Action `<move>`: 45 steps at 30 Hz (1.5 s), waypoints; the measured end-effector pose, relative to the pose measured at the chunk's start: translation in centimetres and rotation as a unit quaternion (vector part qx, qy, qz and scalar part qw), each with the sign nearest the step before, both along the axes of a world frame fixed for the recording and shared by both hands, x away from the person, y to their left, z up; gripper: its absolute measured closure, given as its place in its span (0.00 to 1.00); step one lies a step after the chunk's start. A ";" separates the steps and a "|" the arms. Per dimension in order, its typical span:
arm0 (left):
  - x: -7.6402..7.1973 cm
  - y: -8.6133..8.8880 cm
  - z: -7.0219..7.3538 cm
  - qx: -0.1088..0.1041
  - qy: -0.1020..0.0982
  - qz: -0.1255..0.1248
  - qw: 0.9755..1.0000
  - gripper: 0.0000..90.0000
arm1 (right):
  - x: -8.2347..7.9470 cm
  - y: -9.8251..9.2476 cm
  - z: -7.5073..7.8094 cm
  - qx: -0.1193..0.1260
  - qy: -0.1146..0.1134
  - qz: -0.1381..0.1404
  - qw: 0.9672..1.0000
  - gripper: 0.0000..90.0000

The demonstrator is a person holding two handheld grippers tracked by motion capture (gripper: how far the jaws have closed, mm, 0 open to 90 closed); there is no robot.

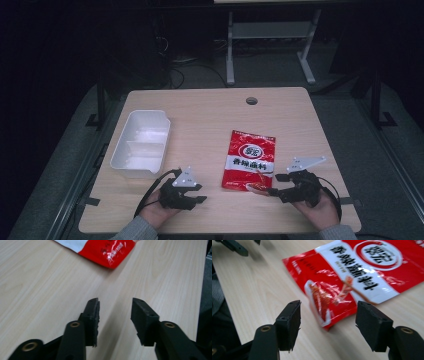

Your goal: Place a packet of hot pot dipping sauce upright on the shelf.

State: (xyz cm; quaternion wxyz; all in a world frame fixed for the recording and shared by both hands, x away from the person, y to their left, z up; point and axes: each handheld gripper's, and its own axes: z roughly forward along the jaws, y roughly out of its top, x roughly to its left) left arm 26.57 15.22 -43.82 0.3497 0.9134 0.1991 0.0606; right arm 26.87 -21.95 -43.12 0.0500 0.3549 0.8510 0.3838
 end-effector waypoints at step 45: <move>7.3 -11.7 0.0 0.092 0.035 0.006 0.995 1.00 | 12.1 -0.9 -1.2 -0.004 0.130 -0.113 0.985 0.39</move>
